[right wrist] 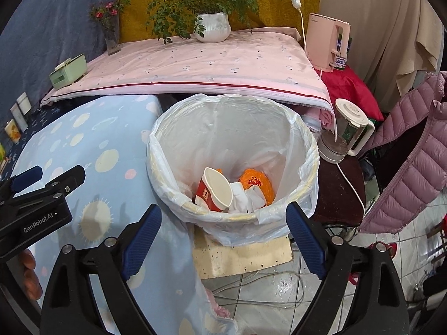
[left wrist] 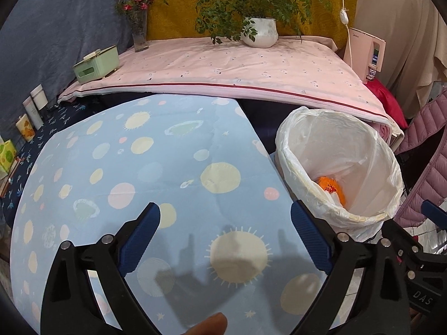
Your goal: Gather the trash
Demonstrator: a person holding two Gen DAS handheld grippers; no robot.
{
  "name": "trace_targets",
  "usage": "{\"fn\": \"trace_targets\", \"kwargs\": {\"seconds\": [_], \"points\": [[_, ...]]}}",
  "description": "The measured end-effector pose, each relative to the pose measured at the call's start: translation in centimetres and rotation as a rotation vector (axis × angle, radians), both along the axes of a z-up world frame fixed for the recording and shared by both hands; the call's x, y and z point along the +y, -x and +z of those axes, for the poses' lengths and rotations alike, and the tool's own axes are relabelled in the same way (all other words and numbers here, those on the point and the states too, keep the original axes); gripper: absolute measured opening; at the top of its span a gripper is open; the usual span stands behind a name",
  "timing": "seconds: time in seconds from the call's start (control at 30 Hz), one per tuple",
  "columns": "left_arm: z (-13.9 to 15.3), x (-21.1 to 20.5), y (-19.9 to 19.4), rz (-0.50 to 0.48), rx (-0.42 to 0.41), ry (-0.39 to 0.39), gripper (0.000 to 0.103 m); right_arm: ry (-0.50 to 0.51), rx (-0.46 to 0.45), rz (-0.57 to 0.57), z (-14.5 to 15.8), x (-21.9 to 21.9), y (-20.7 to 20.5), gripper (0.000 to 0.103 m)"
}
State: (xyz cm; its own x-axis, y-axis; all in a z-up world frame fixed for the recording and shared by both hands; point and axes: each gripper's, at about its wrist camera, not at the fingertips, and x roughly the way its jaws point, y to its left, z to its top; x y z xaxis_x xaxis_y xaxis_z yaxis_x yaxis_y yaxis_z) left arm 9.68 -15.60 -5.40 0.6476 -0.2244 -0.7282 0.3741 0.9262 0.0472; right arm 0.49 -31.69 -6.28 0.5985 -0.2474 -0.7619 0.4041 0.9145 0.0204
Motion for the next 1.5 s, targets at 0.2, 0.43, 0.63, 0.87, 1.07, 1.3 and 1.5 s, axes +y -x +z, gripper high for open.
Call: {"fn": "trace_targets", "kwargs": {"seconds": [0.2, 0.43, 0.63, 0.87, 1.07, 1.3, 1.5], "points": [[-0.1, 0.4, 0.7, 0.0, -0.001, -0.008, 0.091, -0.006, 0.013, 0.007, -0.2, 0.4, 0.8, 0.09], [-0.2, 0.6, 1.7, -0.008, 0.001, -0.008, 0.092, 0.004, 0.007, 0.005, 0.0, 0.7, 1.7, 0.09], [-0.2, 0.8, 2.2, -0.008, 0.001, -0.009, 0.092, 0.042, 0.011, 0.001, 0.3, 1.3, 2.2, 0.09], [-0.1, 1.2, 2.6, 0.001, -0.003, -0.008, 0.093, 0.059, 0.017, 0.002, 0.6, 1.8, 2.6, 0.09], [-0.1, 1.2, 2.8, 0.001, 0.001, -0.01, 0.093, 0.067, 0.023, 0.005, 0.6, 2.0, 2.7, 0.09], [-0.1, 1.2, 3.1, 0.0, -0.002, -0.013, 0.093, 0.07, 0.031, 0.004, 0.4, 2.1, 2.9, 0.09], [-0.1, 1.2, 3.2, 0.0, -0.001, -0.013, 0.093, 0.069, 0.032, 0.006, 0.4, 2.1, 2.9, 0.09]]}}
